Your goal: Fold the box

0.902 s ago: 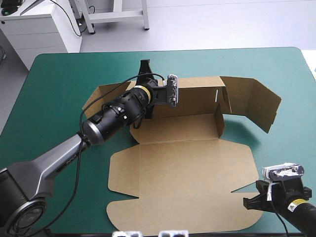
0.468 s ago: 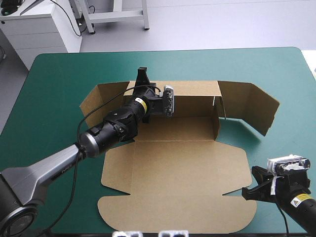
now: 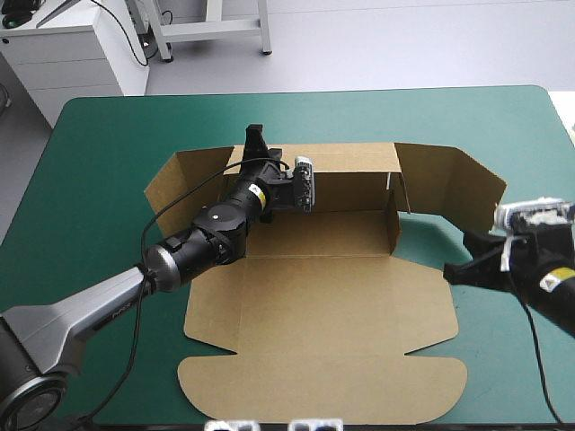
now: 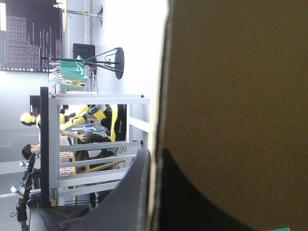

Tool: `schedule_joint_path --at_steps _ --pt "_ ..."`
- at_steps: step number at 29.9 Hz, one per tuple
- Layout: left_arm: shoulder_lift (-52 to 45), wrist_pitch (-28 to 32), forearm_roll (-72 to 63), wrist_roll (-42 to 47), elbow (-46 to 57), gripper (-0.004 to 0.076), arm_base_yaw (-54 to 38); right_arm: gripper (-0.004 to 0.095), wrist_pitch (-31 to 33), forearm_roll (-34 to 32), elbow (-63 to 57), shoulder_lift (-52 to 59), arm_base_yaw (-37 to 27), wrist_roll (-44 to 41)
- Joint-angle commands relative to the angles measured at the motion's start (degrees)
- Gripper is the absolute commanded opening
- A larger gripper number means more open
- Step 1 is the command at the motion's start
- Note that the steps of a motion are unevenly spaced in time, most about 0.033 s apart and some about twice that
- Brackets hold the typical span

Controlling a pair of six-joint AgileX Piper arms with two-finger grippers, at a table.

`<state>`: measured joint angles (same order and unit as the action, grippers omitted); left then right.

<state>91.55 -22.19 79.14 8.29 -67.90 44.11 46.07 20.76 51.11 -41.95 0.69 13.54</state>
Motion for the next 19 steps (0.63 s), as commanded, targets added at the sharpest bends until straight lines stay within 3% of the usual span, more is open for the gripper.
schedule_joint_path --at_steps 1,6,12,19 --pt "-2.9 -0.2 2.0 1.8 -1.6 -0.0008 0.3 -0.0013 -1.8 0.6 9.2 -8.2 -0.4 0.5" --pt "-2.9 -0.4 3.4 1.8 -1.6 -0.0008 0.3 -0.0012 4.7 0.6 21.6 -20.3 -0.4 0.4" --pt "-2.7 -0.7 4.2 1.8 -1.6 -0.0008 0.3 -0.0012 5.2 -0.4 33.2 -30.7 -0.4 -1.8" --pt "-2.7 -1.6 4.8 1.8 -1.6 -0.0008 0.3 -0.0012 11.6 -0.9 45.2 -41.6 -0.4 -2.6"
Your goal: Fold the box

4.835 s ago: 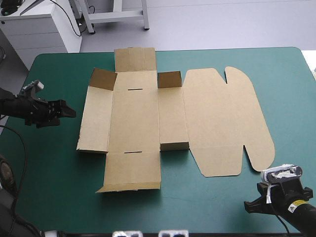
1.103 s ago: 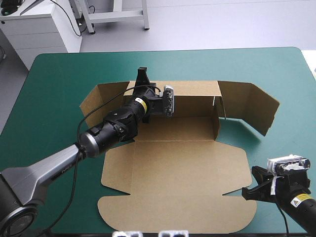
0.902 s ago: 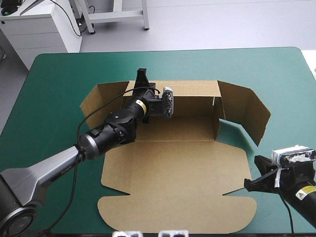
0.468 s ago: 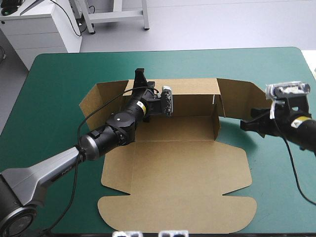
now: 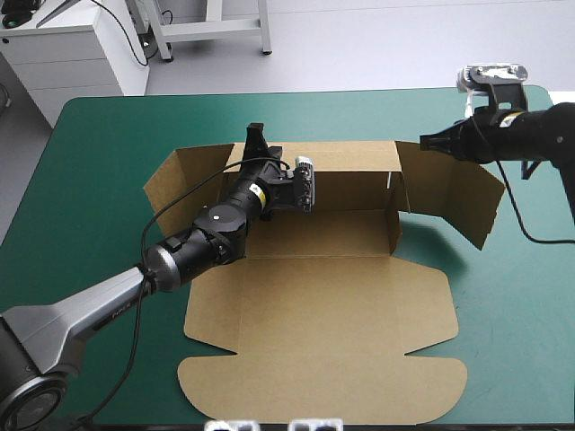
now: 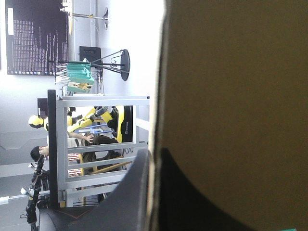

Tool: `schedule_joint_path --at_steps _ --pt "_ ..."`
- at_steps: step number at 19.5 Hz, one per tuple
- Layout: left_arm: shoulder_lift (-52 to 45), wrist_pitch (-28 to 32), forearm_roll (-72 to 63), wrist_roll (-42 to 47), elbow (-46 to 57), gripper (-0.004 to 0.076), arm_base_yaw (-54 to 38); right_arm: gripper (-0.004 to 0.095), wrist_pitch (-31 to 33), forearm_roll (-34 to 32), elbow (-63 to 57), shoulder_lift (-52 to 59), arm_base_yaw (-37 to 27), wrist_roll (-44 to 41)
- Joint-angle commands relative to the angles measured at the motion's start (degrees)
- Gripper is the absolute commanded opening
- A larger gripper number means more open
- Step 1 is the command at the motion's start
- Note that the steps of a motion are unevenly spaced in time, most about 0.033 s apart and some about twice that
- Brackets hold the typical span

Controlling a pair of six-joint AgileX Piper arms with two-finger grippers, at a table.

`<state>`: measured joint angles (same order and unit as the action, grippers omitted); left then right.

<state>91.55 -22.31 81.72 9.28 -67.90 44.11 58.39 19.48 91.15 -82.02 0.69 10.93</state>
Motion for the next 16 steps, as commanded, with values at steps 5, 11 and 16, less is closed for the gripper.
schedule_joint_path --at_steps 5,11,16 --pt "-2.2 -2.0 2.4 0.8 -1.6 -0.0008 0.2 -0.0012 0.8 -1.4 13.9 -11.7 -0.4 -2.0" --pt "-0.4 -1.3 2.4 0.8 -1.6 -0.0008 0.2 -0.0012 2.3 -2.7 25.2 -22.0 -0.4 -6.1" --pt "0.2 -2.2 2.5 1.5 -1.6 -0.0008 0.2 -0.0012 8.9 -5.1 32.8 -29.9 -0.4 -7.6"
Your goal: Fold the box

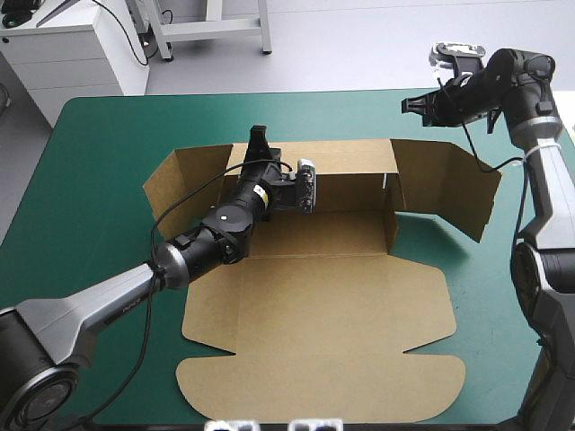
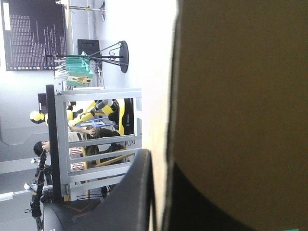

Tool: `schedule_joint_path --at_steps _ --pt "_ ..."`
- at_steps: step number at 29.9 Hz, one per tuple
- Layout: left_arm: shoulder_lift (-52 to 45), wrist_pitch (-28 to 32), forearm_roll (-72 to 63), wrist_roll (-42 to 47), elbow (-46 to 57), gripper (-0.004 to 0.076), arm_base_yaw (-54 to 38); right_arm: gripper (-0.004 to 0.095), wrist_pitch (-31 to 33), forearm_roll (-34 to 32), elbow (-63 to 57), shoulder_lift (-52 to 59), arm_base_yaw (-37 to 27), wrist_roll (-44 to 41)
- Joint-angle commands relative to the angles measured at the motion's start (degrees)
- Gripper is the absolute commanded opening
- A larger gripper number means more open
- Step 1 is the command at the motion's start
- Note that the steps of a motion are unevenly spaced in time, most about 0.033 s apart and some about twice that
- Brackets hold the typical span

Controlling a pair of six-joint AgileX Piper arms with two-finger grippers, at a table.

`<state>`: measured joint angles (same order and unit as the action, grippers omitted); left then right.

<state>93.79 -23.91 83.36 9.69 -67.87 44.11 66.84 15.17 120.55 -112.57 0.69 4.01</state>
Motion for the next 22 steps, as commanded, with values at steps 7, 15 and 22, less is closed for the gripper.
schedule_joint_path --at_steps 7,15,22 --pt "-1.8 -0.2 1.0 2.3 -1.6 -0.0008 0.2 -0.0012 4.8 -2.2 2.1 -1.0 -0.4 -1.9" --pt "-1.8 -1.7 0.9 2.4 -1.6 -0.0008 0.1 -0.0014 4.9 -1.2 -1.0 2.5 1.7 -0.2" --pt "-1.8 -2.6 0.9 2.4 -1.6 -0.0008 0.1 -0.0014 4.9 -0.2 -11.8 9.0 1.5 3.1"
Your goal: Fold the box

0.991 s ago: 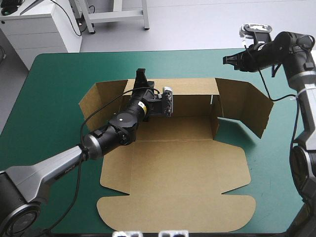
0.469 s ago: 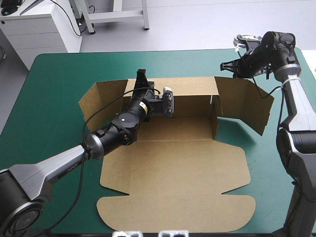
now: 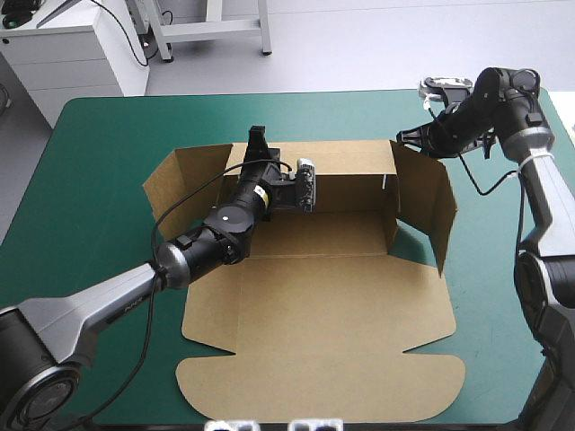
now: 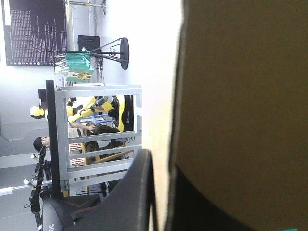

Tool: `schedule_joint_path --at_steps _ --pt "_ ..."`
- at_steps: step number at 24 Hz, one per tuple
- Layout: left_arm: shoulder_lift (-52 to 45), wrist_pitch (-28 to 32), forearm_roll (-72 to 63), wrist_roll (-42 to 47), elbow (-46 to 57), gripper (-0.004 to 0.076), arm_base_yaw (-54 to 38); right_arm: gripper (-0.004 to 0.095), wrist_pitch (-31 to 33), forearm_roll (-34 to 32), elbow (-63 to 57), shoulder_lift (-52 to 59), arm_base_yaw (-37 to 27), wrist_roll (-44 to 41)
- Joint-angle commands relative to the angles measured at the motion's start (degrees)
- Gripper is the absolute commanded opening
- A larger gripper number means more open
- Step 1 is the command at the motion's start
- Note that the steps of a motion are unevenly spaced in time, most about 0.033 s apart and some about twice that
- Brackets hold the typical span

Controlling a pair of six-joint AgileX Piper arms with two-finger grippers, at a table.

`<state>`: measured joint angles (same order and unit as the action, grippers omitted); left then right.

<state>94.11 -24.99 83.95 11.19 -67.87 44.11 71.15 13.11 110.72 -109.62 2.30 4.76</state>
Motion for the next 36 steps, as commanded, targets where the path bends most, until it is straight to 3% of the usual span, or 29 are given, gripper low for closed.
schedule_joint_path --at_steps 1,4,8,10,12,16,20,25,27,36 --pt "-2.1 -1.6 0.4 0.9 -1.6 -0.0008 0.1 -0.0014 0.5 3.8 -4.8 7.9 -0.5 4.1" --pt "-2.1 -1.6 0.4 1.0 -1.6 -0.0008 0.1 -0.0014 -2.1 12.9 -12.9 11.1 -2.5 11.1" --pt "-2.1 -1.6 0.4 1.1 -1.6 -0.0008 0.1 -0.0014 -16.7 21.0 -29.9 18.9 -2.6 19.8" --pt "-2.1 -1.6 0.4 1.1 -1.6 -0.0008 0.1 -0.0014 -27.7 31.6 -42.8 25.1 -2.6 33.8" --pt "-2.1 -1.7 0.4 1.1 -1.6 -0.0008 0.1 -0.0014 -33.1 39.5 -49.7 28.9 -2.6 44.2" --pt "-2.1 -1.7 -0.1 0.7 -1.6 -0.0008 0.1 -0.0014 -34.3 49.2 -57.6 33.7 -2.6 61.6" --pt "-2.1 -2.0 -0.1 0.8 -1.6 -0.0008 0.1 0.005 -33.8 51.0 -58.7 34.7 -2.6 66.5" --pt "-2.1 -2.5 0.2 0.8 -1.6 -0.0008 0.1 0.0425 -31.1 50.9 -58.7 34.8 -2.6 69.0" --pt "-2.1 -2.5 0.2 0.8 -1.6 -0.0008 0.1 0.0532 -30.0 51.1 -58.7 34.8 -2.6 70.4" --pt "-2.1 -2.5 0.2 0.8 -1.6 -0.0008 0.1 0.0561 -25.7 51.5 -58.5 36.8 -2.6 74.3"
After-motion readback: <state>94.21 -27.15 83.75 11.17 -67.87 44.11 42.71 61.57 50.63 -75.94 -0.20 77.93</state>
